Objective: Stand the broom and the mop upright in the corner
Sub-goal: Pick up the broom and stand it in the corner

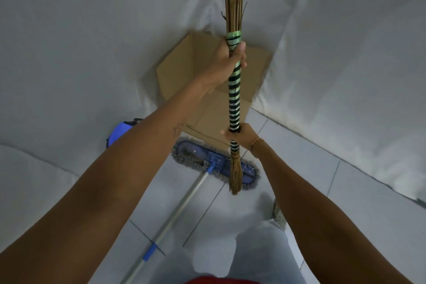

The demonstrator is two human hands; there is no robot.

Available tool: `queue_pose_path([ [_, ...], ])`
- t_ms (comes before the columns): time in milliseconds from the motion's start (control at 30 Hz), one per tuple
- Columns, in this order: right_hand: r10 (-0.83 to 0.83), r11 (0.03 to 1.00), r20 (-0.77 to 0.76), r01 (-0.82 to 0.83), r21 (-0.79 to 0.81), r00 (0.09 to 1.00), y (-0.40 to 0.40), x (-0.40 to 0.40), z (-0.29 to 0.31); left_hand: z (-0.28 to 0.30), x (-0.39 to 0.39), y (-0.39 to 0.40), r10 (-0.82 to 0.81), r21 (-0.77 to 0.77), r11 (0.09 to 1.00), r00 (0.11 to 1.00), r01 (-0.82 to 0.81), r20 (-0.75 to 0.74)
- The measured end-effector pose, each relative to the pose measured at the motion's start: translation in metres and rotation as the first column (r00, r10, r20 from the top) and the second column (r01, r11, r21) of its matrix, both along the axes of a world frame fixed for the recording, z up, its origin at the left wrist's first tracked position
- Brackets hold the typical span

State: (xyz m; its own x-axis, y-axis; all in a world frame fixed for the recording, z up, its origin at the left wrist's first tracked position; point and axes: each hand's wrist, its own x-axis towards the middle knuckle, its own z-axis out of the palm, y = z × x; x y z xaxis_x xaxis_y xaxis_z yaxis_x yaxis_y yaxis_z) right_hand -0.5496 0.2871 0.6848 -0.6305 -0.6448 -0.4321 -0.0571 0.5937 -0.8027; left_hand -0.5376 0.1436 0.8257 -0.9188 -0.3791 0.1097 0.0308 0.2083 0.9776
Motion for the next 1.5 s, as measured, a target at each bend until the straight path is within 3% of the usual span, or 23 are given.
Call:
queue_pose_path([
  [333,0.293,0.929,-0.158,-0.241,0.283,0.943,0.098,-0.267,0.017,0.005,-0.250,0.100,-0.031,-0.038,0.999,0.999,0.031,0.011],
  [567,0.278,0.951,-0.199,-0.240,0.195,0.940,0.112,-0.385,0.025,0.029,-0.374,0.106,-0.040,-0.018,0.999,0.998,0.040,0.039],
  [800,0.218,0.974,-0.236,-0.198,0.107,0.947,0.057,-0.473,0.017,0.034,-0.446,0.065,0.094,-0.225,0.970,0.996,-0.094,-0.013],
  [933,0.232,0.973,-0.229,-0.220,0.074,0.945,0.014,-0.518,0.018,0.033,-0.485,0.023,0.131,-0.207,0.968,0.990,-0.140,-0.057],
  [1167,0.302,0.953,-0.124,-0.301,0.024,0.945,-0.083,-0.587,-0.003,0.018,-0.533,-0.073,0.139,-0.150,0.981,0.987,-0.125,0.084],
  [1267,0.380,0.925,-0.095,-0.379,0.027,0.920,-0.130,-0.602,-0.002,0.016,-0.542,-0.116,0.212,-0.104,0.974,0.972,-0.202,0.098],
  [1500,0.447,0.894,0.022,-0.446,-0.035,0.894,-0.218,-0.620,-0.031,0.004,-0.548,-0.182,0.405,-0.166,0.907,0.909,-0.387,0.093],
])
